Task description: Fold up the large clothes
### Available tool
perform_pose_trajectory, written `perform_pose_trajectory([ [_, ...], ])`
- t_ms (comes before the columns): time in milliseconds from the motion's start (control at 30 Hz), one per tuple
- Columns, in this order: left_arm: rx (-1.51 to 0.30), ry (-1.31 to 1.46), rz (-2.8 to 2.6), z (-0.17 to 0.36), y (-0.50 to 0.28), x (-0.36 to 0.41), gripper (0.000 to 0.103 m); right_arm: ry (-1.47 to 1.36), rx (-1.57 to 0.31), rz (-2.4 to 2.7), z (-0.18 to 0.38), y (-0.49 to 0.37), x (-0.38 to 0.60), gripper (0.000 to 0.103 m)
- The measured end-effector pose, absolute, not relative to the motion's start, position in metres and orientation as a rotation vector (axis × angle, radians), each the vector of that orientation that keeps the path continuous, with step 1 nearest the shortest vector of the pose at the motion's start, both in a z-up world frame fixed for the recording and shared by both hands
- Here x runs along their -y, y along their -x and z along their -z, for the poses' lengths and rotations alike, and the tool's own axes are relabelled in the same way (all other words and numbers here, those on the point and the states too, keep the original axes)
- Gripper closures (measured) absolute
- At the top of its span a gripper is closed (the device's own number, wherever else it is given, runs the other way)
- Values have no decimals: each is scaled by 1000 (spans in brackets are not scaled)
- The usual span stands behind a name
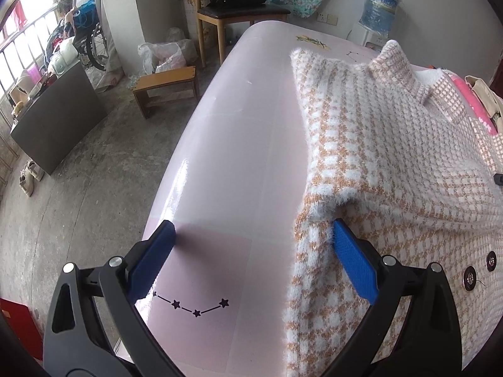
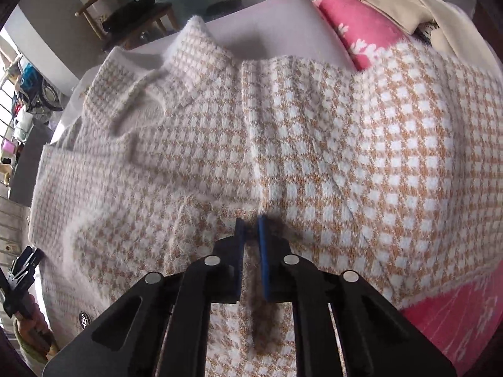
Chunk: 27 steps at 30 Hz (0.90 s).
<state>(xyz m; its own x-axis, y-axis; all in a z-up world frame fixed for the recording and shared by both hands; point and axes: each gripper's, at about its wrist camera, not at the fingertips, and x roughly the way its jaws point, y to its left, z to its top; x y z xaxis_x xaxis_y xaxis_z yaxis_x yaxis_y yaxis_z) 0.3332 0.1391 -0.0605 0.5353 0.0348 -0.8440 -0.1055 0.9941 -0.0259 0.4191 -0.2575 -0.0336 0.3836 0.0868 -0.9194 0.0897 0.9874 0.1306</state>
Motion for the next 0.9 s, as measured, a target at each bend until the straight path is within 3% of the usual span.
perform_pose_trajectory([
  [300,-1009,81,-105,61,-330,-140,8,-111,-761,-146,-92,-437,203,99],
  [400,-1012,99,-87,59,-328,-144,8,-127,-801,-80,-67,-448,223,99],
  [600,-895,212,57,22,-321,-156,8,-241,-1060,-38,21,-451,272,97],
  [667,-876,221,85,8,-333,-155,8,-266,-1061,-71,25,-444,274,87],
  [700,-881,218,98,4,-343,-153,8,-264,-1061,-80,26,-441,273,73],
  [733,-896,217,112,2,-356,-149,12,-261,-1060,-84,26,-438,272,64],
  [900,-993,187,141,19,-431,-124,44,-246,-1099,-108,37,-432,263,62],
])
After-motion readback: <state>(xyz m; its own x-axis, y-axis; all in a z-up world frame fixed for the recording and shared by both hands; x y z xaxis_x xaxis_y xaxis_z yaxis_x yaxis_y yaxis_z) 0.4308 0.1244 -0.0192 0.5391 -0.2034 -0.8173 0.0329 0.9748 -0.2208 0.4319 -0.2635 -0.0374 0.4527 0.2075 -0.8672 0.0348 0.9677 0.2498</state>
